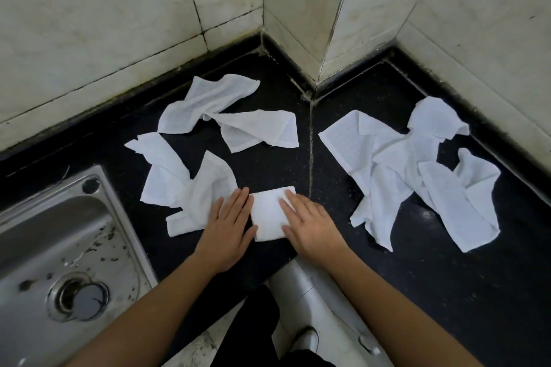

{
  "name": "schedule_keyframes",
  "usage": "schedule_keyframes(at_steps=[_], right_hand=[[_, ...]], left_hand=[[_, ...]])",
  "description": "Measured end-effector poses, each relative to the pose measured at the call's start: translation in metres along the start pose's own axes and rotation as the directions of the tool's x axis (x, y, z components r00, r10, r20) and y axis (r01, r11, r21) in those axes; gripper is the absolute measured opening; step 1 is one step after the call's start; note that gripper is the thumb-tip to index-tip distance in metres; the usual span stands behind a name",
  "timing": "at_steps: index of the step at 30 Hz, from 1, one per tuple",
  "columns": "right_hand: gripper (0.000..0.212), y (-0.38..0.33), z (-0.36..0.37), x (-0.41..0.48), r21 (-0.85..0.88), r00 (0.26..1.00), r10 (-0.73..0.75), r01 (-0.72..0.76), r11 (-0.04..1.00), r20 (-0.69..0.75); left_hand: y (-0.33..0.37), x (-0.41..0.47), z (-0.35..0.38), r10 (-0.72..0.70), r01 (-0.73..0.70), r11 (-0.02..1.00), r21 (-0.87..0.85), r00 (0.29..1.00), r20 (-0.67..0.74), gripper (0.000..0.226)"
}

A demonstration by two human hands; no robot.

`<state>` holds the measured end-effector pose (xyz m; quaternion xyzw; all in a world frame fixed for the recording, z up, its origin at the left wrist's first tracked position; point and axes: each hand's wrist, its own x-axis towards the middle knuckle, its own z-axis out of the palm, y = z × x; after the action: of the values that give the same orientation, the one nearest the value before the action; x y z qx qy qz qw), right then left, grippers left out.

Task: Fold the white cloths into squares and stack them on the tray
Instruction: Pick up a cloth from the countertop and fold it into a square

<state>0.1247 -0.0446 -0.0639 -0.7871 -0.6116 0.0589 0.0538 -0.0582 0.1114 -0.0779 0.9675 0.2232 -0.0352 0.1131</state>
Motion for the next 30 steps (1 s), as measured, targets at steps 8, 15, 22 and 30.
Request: schedule_keyframes(at_steps=[8,15,22,30], right_hand=[[0.077,0.017,0.013,-0.007,-0.055,0.947,0.033,-0.016,0.998,0.320],[0.082,0.020,0.011,-0.007,0.028,0.942,-0.005,-0.004,1.000,0.335],[0.072,0.034,0.009,0.011,0.042,0.966,0.007,-0.018,0.999,0.257],[0.083,0.038,0.026,0.012,0.004,0.946,-0.003,0.002,1.000,0.325]], left_hand=[[0.009,0.022,0.000,0.058,-0.053,0.998,-0.029,0.975,0.216,0.071],[-0.011,0.018,-0.002,0.132,-0.133,0.991,-0.014,0.954,0.268,0.074],[-0.013,0.019,0.004,0.132,-0.124,0.991,-0.047,0.960,0.247,0.083],[-0.017,0.020,0.007,0.144,-0.143,0.989,-0.023,0.947,0.288,0.088]])
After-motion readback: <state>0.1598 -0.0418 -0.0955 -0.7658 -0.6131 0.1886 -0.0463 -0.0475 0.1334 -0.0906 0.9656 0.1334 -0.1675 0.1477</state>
